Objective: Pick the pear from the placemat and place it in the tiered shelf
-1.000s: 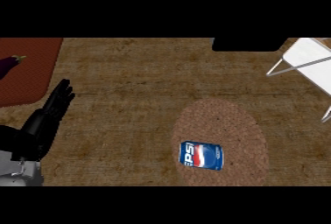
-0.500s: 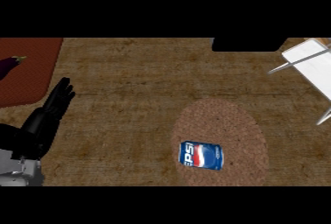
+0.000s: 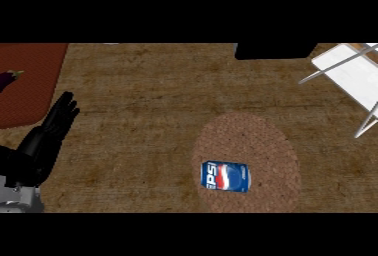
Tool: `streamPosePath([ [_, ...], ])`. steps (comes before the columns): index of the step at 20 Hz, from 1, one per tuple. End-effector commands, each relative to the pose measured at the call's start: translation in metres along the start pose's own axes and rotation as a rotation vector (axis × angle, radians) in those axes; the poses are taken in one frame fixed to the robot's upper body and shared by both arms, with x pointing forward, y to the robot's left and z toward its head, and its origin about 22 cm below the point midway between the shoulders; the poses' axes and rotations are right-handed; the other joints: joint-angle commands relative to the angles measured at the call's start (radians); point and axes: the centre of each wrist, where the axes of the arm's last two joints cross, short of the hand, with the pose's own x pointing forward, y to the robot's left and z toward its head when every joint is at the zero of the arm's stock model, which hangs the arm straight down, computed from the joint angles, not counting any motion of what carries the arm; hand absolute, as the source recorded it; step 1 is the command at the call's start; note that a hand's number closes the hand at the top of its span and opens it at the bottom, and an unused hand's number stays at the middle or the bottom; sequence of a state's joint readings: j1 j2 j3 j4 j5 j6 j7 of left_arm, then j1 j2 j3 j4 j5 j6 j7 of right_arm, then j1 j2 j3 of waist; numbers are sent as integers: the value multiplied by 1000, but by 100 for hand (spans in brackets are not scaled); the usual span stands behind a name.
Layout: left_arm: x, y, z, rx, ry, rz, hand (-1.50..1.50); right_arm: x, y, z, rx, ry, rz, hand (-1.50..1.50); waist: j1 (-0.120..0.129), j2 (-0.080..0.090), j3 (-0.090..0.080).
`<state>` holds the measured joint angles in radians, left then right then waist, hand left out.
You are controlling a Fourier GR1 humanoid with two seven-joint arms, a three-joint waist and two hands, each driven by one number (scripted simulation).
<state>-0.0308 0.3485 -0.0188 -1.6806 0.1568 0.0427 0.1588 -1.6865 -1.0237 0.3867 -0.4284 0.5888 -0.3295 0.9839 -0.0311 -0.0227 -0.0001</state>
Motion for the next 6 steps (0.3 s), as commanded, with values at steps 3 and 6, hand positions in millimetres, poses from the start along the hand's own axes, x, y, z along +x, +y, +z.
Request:
streamPosePath([
  [3, -5, 2, 2, 20, 34, -2, 0, -7, -71, -23, 47, 121, -184, -150, -43, -12, 1],
  [6, -10, 9, 7, 54, 6, 12, 0, -29, -90, -37, 47, 106, -209, -150, -53, -13, 2],
])
